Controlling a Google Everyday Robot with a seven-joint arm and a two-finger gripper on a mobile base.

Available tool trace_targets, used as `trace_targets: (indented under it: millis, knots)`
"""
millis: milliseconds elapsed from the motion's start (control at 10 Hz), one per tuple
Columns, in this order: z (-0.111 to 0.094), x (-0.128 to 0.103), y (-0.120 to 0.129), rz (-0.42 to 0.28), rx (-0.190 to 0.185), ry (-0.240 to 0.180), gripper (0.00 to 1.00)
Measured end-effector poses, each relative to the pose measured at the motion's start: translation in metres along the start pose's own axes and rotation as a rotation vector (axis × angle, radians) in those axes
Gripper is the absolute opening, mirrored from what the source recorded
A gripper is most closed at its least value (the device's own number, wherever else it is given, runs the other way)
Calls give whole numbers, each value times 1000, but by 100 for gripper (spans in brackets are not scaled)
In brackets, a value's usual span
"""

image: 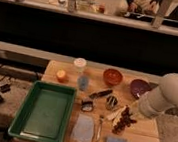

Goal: Place grapes in paper cup

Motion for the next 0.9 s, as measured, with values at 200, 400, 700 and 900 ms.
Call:
trace_targets:
  millis: [200,400,700,900]
  knots:
    - [0,0,0,0,0,0,10]
    - [0,-1,0,-2,-1,0,10]
    - [1,0,1,-2,-2,3,10]
    - [-1,-11,-10,-22,31,7,10]
